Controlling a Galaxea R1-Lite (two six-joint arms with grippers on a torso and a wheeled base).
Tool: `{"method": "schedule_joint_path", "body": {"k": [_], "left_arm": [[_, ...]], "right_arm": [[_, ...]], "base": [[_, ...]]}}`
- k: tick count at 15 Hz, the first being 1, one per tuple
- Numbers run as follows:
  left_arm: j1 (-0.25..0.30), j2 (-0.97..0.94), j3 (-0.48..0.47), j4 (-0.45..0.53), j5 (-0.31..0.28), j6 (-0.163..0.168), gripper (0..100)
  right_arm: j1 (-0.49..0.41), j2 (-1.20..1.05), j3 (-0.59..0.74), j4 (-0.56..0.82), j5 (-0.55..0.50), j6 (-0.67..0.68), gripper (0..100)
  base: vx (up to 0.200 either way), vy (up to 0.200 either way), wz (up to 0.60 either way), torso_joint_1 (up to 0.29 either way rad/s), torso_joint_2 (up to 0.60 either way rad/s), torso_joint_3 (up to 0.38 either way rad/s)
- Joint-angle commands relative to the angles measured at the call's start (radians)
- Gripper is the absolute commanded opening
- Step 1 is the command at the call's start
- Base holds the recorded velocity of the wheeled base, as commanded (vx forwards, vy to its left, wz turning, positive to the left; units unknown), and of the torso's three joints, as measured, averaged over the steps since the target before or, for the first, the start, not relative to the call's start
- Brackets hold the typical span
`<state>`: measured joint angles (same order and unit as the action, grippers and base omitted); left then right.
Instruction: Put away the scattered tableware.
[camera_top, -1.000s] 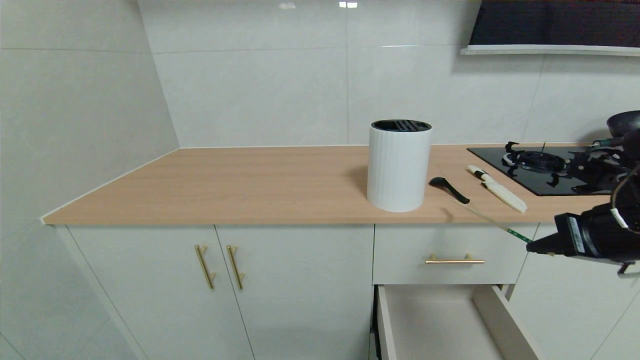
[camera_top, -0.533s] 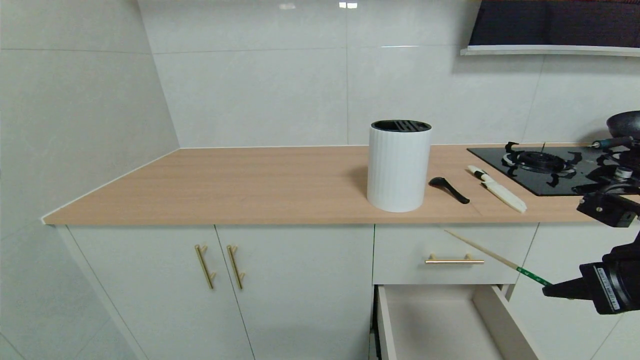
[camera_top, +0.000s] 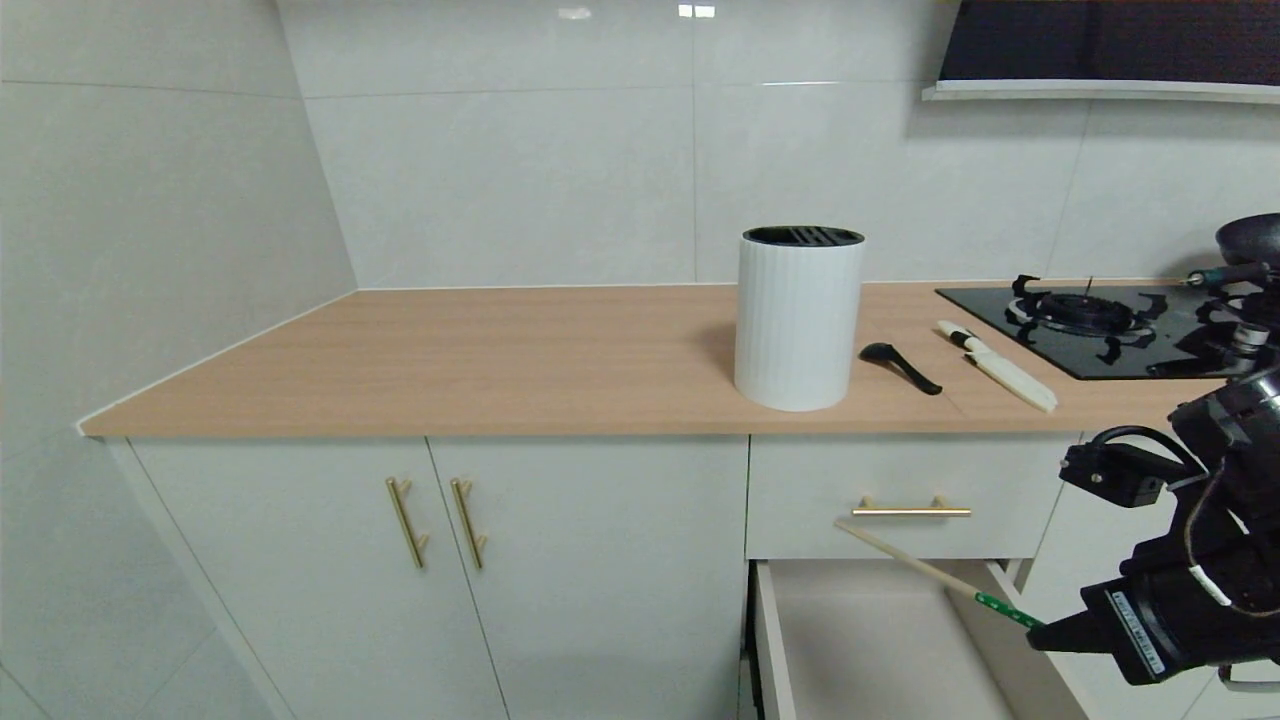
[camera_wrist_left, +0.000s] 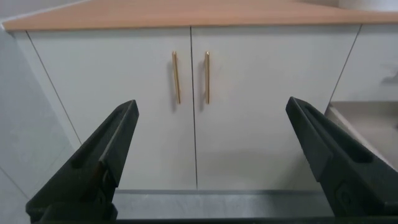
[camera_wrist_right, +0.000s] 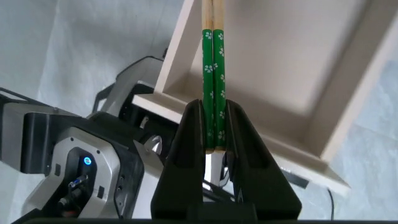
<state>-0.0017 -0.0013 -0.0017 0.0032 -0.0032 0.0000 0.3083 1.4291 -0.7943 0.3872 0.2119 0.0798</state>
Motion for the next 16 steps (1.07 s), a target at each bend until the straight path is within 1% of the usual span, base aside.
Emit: {"method": "schedule_joint_path", "body": {"k": [1,3,12,16], "left_arm": [[0.0,0.001,0.0,0.0,0.0,0.0,100],[0.0,0.001,0.0,0.0,0.0,0.0,100],[0.0,0.001,0.0,0.0,0.0,0.0,100],[0.0,0.001,0.0,0.001,0.0,0.0,100]], "right_arm": [[0.009,0.033,0.02,-0.011,0.0,0.0,0],[0.022,0.04,0.023,-0.022,0.0,0.002,0],[0.022,0.082,0.029,-0.037,-0.002,0.002,0],[0.022,0.102,0.03,-0.044,-0.003,0.002,0]], "base": [[0.0,0.0,0.0,-0.178,0.44,0.261],[0.0,0.0,0.0,-0.176,0.46,0.273],[0.0,0.0,0.0,-0.151,0.46,0.305],[0.0,0.0,0.0,-0.033,0.13,0.096]]}}
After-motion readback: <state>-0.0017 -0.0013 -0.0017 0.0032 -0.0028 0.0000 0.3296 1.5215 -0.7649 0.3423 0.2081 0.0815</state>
